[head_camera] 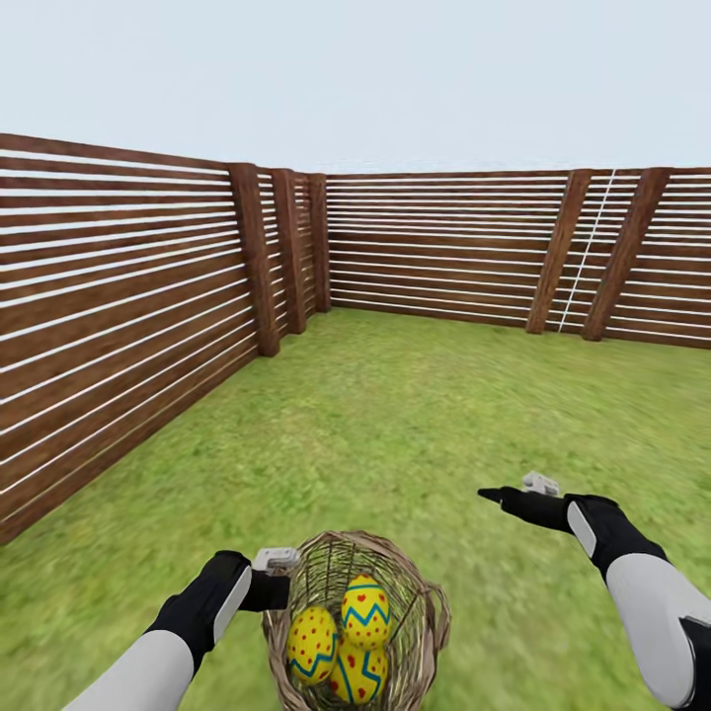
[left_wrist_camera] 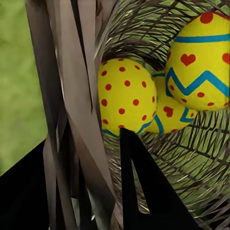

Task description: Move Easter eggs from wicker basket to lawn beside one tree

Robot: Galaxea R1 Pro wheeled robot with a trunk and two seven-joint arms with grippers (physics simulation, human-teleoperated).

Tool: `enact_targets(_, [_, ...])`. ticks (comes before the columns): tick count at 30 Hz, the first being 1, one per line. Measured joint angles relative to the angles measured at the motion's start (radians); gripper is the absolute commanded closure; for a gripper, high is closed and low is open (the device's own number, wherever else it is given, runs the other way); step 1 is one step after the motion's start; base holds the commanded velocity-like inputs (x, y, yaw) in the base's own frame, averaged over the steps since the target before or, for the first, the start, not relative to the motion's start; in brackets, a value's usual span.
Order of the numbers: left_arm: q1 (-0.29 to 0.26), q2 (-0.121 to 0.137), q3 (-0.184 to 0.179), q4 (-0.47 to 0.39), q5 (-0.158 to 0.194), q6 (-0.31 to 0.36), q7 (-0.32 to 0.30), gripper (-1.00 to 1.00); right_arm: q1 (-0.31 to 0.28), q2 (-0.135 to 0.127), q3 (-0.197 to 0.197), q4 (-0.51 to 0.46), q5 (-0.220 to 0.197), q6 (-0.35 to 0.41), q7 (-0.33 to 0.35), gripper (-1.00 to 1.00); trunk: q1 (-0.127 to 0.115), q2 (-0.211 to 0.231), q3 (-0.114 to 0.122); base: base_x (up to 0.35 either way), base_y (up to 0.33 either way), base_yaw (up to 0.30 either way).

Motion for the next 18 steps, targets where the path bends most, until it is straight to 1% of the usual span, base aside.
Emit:
enact_targets(8, [0.0,0.0,0.0,0.0,0.001,0.0,0.0,1.0,0.006,0.0,0.0,0.028,-0.001,-0.003,-0.003,-1.0,-0.031,0.056,0.025,0.0,0.0,0.0])
enact_targets(9, [0.006,-0.003,0.005,0.006,0.0,-0.006,0.001,1.0,0.011,-0.005,0.006,0.033,0.005,-0.005,-0.009,-1.0,-0.031,0.056,0.025,0.0,0.0,0.0])
enact_targets(10, [0.012,-0.005,0.002,0.013,-0.002,-0.012,0.001,1.0,0.017,-0.009,0.012,0.039,0.011,-0.004,-0.013,-1.0,-0.031,0.056,0.025,0.0,0.0,0.0])
enact_targets(18, [0.061,-0.006,0.0,0.059,-0.024,-0.054,0.005,1.0,0.063,-0.006,0.059,0.085,0.059,-0.01,-0.015,-1.0,-0.031,0.056,0.025,0.0,0.0,0.0])
